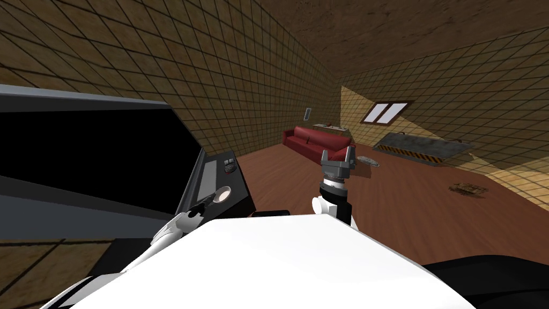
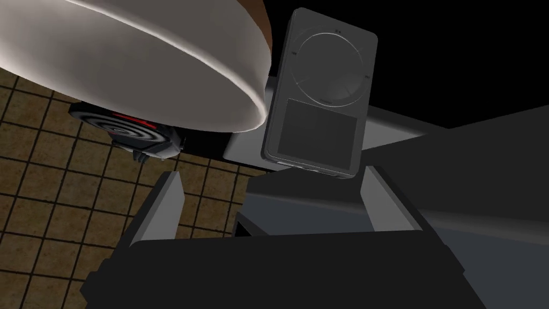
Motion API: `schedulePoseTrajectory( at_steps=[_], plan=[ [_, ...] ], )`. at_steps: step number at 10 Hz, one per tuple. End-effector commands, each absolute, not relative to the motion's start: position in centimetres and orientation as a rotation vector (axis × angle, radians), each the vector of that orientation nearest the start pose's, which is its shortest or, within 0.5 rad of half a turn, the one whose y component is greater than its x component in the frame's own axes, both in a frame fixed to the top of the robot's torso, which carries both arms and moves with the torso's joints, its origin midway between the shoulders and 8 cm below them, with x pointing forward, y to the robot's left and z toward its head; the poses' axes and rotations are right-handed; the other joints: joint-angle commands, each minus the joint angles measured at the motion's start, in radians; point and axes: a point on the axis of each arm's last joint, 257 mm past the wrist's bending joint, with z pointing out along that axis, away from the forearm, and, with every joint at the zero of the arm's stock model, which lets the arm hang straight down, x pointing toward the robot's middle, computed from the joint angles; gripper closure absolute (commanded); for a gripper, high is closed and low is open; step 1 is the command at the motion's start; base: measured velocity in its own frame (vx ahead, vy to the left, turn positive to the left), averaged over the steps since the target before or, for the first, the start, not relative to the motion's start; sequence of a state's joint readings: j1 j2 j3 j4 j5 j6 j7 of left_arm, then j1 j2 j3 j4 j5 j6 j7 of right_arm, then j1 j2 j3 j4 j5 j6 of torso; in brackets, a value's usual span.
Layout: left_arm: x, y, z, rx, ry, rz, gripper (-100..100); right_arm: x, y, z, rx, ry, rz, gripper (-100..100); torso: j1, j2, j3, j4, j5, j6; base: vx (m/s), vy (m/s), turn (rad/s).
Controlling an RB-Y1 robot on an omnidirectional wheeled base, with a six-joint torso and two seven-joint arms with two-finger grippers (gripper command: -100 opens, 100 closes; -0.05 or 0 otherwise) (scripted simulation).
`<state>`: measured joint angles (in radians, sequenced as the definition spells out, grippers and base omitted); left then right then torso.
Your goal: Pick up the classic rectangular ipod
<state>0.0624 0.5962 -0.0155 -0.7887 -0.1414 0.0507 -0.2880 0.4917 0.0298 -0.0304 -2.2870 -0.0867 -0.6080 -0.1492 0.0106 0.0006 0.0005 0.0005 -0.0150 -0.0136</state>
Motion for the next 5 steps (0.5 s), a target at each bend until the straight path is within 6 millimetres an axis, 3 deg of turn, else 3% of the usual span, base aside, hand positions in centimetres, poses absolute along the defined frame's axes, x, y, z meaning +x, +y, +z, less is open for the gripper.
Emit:
schedulePoseTrajectory(
  at_steps=[1, 2, 3, 4, 5],
  plan=[
    [30.1, 60.0, -50.9, -1.017, 2.090, 0.185, -100, 31.8, -29.9, 5.0, 0.670, 0.402, 1.490, 0, 0.000, 0.000, 0.000, 0.000, 0.000, 0.000, 0.021, 0.106, -0.255],
    [30.9, 60.2, -50.3, -1.009, 2.078, 0.174, -100, 31.8, -29.9, 5.0, 0.670, 0.402, 1.490, 0, 0.001, 0.000, 0.000, 0.000, 0.000, 0.000, 0.006, 0.056, -0.046],
    [30.7, 60.2, -50.4, -1.011, 2.080, 0.176, 0, 31.8, -29.9, 5.0, 0.671, 0.402, 1.490, 0, -0.001, 0.000, 0.000, 0.000, 0.000, -0.001, 0.001, 0.010, 0.007],
    [30.6, 59.8, -51.0, -1.014, 2.078, 0.176, -100, 31.8, -29.9, 5.0, 0.671, 0.402, 1.490, 0, -0.004, 0.000, 0.000, 0.000, -0.001, -0.001, 0.022, 0.028, -0.045],
    [30.6, 59.5, -51.4, -1.016, 2.077, 0.175, -100, 31.8, -29.9, 5.0, 0.670, 0.402, 1.490, 0, -0.004, -0.001, -0.001, 0.000, -0.001, 0.000, 0.033, 0.059, -0.043]
  ],
)
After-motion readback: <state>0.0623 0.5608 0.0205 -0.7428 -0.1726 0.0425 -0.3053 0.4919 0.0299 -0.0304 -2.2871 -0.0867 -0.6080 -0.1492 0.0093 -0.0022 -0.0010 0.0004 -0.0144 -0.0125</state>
